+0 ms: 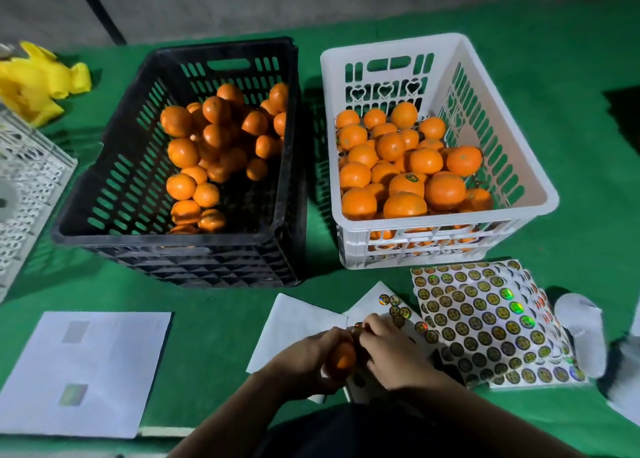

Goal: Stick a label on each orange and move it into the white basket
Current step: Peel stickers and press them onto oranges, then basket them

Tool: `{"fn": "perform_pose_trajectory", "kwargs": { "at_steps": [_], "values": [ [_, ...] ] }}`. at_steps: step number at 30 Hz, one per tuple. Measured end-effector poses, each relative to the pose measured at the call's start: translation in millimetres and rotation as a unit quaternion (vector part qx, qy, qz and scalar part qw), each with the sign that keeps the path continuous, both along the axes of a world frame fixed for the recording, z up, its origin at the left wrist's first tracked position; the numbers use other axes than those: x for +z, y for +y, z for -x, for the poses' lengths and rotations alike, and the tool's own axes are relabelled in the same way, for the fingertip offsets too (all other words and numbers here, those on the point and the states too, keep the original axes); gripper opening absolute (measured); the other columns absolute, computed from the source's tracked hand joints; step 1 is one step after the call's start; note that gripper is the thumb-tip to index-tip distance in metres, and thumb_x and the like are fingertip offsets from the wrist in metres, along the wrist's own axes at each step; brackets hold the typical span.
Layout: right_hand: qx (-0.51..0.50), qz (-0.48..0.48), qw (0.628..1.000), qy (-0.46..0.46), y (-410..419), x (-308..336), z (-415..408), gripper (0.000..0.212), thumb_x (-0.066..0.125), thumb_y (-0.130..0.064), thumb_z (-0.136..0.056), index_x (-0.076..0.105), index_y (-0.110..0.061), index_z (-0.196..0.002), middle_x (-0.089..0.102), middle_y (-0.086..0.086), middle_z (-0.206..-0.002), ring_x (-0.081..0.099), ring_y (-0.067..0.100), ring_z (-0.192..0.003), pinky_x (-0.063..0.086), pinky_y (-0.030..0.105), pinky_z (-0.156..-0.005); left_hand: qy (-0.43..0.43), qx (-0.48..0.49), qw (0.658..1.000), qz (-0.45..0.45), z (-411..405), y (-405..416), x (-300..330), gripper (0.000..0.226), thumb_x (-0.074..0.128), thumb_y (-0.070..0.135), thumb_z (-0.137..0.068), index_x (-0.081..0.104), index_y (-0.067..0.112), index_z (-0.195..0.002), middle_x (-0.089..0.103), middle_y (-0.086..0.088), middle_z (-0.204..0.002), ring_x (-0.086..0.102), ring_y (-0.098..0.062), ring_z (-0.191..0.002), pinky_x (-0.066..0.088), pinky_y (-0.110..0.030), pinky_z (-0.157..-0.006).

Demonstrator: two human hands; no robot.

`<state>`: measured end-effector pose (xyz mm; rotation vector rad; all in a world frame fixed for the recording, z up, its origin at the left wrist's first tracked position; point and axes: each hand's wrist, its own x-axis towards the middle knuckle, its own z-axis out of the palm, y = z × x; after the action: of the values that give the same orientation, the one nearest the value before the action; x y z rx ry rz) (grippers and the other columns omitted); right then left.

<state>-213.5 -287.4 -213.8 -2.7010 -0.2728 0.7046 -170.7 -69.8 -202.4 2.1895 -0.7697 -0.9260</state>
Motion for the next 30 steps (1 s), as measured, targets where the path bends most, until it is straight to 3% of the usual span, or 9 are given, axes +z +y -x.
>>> {"fn": "perform_pose_trajectory", "kwargs": {
  "at_steps": [3, 8, 11, 16, 18, 21, 23, 25, 30],
  "values": [
    [0.014, 0.031, 0.999, -0.007, 3.1, 0.9, 0.2, 0.023, 0.06, -0.022, -0.097, 0.056, -0.019, -0.12, 0.034, 0.003, -0.14, 0.043, 0.029, -0.13, 0.047, 0.044, -0.101, 0.016, 0.027, 0.999, -0.011, -1.8, 2.8, -2.5, 0.067, 0.08, 0.03, -0.08, 0.043, 0.039, -0.135, 0.066, 0.012, -0.126, 0.063, -0.008, -0.105, 0.051, -0.026, -0.088],
    [0.044, 0.047, 0.997, -0.031, 3.9, 0.7, 0.4, 0.03, 0.057, -0.021, -0.097, 0.052, -0.02, -0.127, 0.038, 0.002, -0.14, 0.041, 0.029, -0.131, 0.044, 0.043, -0.102, 0.042, 0.079, 0.996, -0.023, 5.3, 5.8, -6.3, 0.068, 0.078, 0.04, -0.075, 0.042, 0.05, -0.131, 0.063, 0.032, -0.109, 0.056, 0.022, -0.094, 0.038, 0.001, -0.076],
    [0.041, 0.035, 0.998, -0.044, 4.3, -0.3, 1.3, 0.037, 0.055, -0.019, -0.096, 0.05, -0.022, -0.132, 0.041, 0.0, -0.139, 0.043, 0.027, -0.128, 0.044, 0.042, -0.099, 0.043, 0.094, 0.994, -0.025, 9.1, 6.7, -9.1, 0.066, 0.08, 0.045, -0.074, 0.043, 0.053, -0.128, 0.061, 0.043, -0.104, 0.057, 0.022, -0.093, 0.039, 0.001, -0.072],
    [-0.134, -0.122, 0.979, -0.089, -2.7, 9.5, 2.0, 0.006, 0.063, -0.025, -0.1, 0.063, -0.022, -0.104, 0.063, -0.01, -0.104, 0.061, 0.012, -0.094, 0.051, 0.029, -0.079, 0.047, 0.108, 0.993, -0.016, 8.6, 5.7, -5.8, 0.07, 0.081, 0.052, -0.075, 0.041, 0.048, -0.132, 0.066, 0.021, -0.116, 0.063, 0.004, -0.099, 0.05, -0.014, -0.081],
    [-0.255, -0.234, 0.937, -0.044, -6.4, 20.0, -1.7, 0.004, 0.069, -0.019, -0.097, 0.065, -0.019, -0.096, 0.068, -0.005, -0.09, 0.064, 0.011, -0.082, 0.053, 0.029, -0.076, 0.043, 0.12, 0.992, -0.002, 6.7, 5.0, 1.0, 0.07, 0.081, 0.051, -0.076, 0.042, 0.046, -0.133, 0.066, 0.017, -0.12, 0.063, 0.0, -0.103, 0.054, -0.023, -0.087],
    [-0.396, -0.395, 0.829, 0.0, -12.2, 39.6, -6.3, 0.006, 0.073, -0.012, -0.093, 0.068, -0.016, -0.093, 0.071, 0.007, -0.082, 0.067, 0.021, -0.076, 0.056, 0.029, -0.071, 0.017, 0.143, 0.989, 0.04, 5.3, 3.4, 16.0, 0.068, 0.082, 0.049, -0.079, 0.045, 0.041, -0.136, 0.063, 0.017, -0.126, 0.065, -0.004, -0.107, 0.056, -0.03, -0.09],
    [-0.423, -0.478, 0.769, 0.02, -14.0, 55.1, -8.7, 0.006, 0.073, -0.011, -0.092, 0.071, -0.016, -0.093, 0.072, 0.008, -0.08, 0.066, 0.022, -0.074, 0.057, 0.029, -0.07, -0.004, 0.164, 0.984, 0.066, 3.7, 0.6, 28.2, 0.066, 0.082, 0.049, -0.081, 0.045, 0.041, -0.135, 0.062, 0.015, -0.127, 0.067, -0.008, -0.105, 0.058, -0.031, -0.087],
    [-0.413, -0.532, 0.739, 0.034, -13.1, 71.2, -11.5, 0.009, 0.074, -0.012, -0.093, 0.073, -0.021, -0.092, 0.071, 0.01, -0.081, 0.065, 0.021, -0.074, 0.055, 0.029, -0.072, -0.017, 0.179, 0.98, 0.083, 0.9, -4.4, 40.2, 0.066, 0.083, 0.049, -0.082, 0.044, 0.041, -0.135, 0.061, 0.014, -0.127, 0.067, -0.009, -0.103, 0.059, -0.032, -0.085],
    [-0.282, -0.487, 0.827, 0.001, -4.3, 107.8, -19.2, 0.015, 0.074, -0.013, -0.094, 0.075, -0.027, -0.092, 0.072, 0.004, -0.081, 0.067, 0.015, -0.075, 0.055, 0.025, -0.069, -0.049, 0.196, 0.972, 0.12, -0.5, -19.5, 66.8, 0.073, 0.085, 0.041, -0.083, 0.043, 0.034, -0.142, 0.057, 0.011, -0.13, 0.062, -0.011, -0.11, 0.056, -0.031, -0.091]
  ]
}}
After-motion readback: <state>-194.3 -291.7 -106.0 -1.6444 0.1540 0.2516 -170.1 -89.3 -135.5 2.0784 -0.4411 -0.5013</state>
